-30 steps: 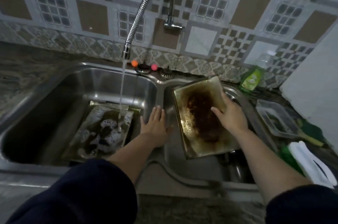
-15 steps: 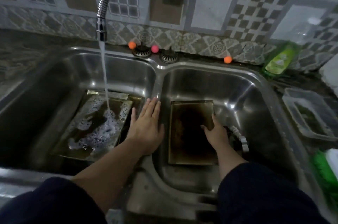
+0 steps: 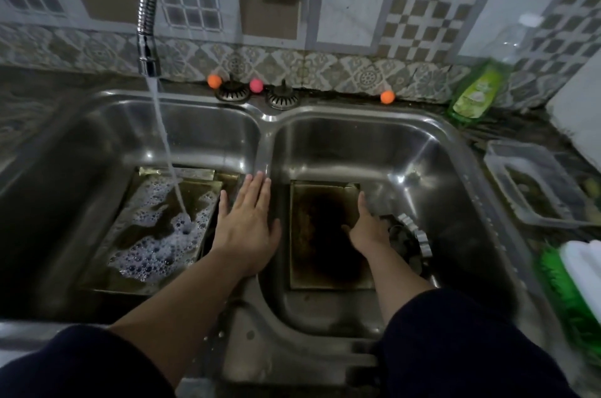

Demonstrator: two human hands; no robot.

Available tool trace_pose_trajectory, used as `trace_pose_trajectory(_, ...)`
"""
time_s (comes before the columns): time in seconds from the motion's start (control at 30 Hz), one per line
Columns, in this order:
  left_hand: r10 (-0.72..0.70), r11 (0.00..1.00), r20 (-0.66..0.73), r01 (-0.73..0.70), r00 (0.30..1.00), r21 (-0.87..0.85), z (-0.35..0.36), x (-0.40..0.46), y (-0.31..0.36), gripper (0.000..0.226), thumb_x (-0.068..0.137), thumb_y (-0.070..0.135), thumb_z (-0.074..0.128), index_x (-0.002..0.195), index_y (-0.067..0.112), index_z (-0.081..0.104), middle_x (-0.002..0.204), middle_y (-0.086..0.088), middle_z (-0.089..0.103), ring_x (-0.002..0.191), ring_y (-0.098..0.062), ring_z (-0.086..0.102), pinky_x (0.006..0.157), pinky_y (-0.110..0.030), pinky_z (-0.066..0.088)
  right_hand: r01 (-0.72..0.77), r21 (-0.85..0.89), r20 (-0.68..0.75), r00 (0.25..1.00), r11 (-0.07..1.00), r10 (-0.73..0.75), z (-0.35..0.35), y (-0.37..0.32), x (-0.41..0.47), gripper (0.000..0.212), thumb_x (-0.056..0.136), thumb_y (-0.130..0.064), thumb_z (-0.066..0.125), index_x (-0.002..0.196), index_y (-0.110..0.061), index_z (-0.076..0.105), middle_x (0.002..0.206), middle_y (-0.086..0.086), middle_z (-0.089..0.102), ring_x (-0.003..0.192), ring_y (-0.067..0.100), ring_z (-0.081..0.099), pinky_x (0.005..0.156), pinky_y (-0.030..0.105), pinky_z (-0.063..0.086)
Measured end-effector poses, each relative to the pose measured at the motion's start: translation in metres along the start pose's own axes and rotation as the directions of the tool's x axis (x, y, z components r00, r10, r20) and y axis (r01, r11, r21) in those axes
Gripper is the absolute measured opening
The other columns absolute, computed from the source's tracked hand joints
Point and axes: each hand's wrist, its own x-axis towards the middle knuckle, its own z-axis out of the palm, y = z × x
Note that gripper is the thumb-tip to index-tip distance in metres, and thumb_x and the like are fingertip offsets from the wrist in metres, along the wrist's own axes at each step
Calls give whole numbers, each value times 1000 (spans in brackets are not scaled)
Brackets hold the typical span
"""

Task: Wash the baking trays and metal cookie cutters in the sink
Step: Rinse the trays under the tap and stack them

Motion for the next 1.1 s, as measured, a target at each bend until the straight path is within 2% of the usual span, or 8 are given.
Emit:
trace_pose_trajectory(0.13, 0, 1000, 13, 0, 1000, 4, 3, 0, -1, 73, 96, 49, 27, 152, 19, -9, 158, 4, -21, 144, -12, -23, 119, -49, -6, 66, -3, -21, 998, 998, -66, -10, -8, -12, 87, 92, -39, 57, 150, -38, -9, 147, 16, 36, 127, 37, 43, 104, 48, 41)
trace_pose_trajectory(0.3, 12, 997, 41, -9, 999, -80, 1, 0, -1, 72, 97, 49, 29, 153, 19, -6, 159, 5, -19, 144, -12, -21, 119, -49, -3, 214, 4, -31, 976, 977, -214, -31, -39, -39, 64, 95, -34, 54, 151, -30, 22, 157, 3, 25, 140, 29, 30, 111, 45, 34)
trace_pose_trajectory(0.5, 140, 962, 141, -101, 980, -253, -12, -6, -25, 63, 101, 47, 25, 153, 22, 1, 160, 6, -13, 147, -12, -11, 120, -45, -1, 388, -86, -196, 897, 918, -397, -42, -125, -90, 40, 95, -30, 52, 136, -28, 51, 138, -1, 49, 127, 20, 44, 105, 34, 38)
trace_pose_trajectory(0.67, -26, 973, 257, 83, 966, -213, -22, -11, -116, 58, 99, 43, 35, 151, 30, 15, 161, 1, -5, 148, -24, 0, 119, -51, 10, 504, 38, -223, 846, 863, -484, -1, -205, -123, 31, 95, -23, 50, 125, -25, 58, 124, -2, 53, 114, 17, 51, 95, 30, 43)
trace_pose_trajectory(0.77, -164, 966, 337, 220, 927, -135, -22, -12, -179, 58, 98, 42, 40, 151, 34, 17, 161, -1, -9, 147, -30, -5, 118, -53, 9, 402, 144, -49, 916, 904, -399, 50, -238, -116, 39, 95, -26, 53, 134, -29, 50, 137, 0, 46, 122, 20, 50, 98, 31, 44)
trace_pose_trajectory(0.9, -252, 925, 410, 342, 877, -162, -19, -11, -236, 62, 98, 38, 40, 151, 37, 8, 160, -7, -11, 145, -38, -2, 116, -53, 16, 135, 150, 188, 969, 979, -162, 104, -255, -93, 60, 95, -32, 51, 148, -38, 24, 156, 9, 17, 140, 32, 28, 110, 40, 32)
trace_pose_trajectory(1.03, -226, 931, 462, 330, 857, -158, -6, -4, -257, 63, 100, 39, 34, 153, 27, 3, 159, -16, 3, 143, -42, 7, 118, -49, 15, 4, 174, 176, 984, 985, -35, 132, -262, -82, 57, 98, -32, 44, 149, -40, 20, 146, 6, 40, 128, 26, 42, 91, 30, 39)
trace_pose_trajectory(1.1, -222, 928, 484, 335, 846, -160, 1, 0, -262, 65, 99, 41, 35, 154, 24, 3, 158, -18, 5, 144, -42, 7, 118, -49, 15, -42, 201, 175, 984, 979, 7, 138, -266, -83, 58, 99, -31, 44, 151, -36, 18, 141, 6, 45, 123, 24, 49, 92, 30, 42)
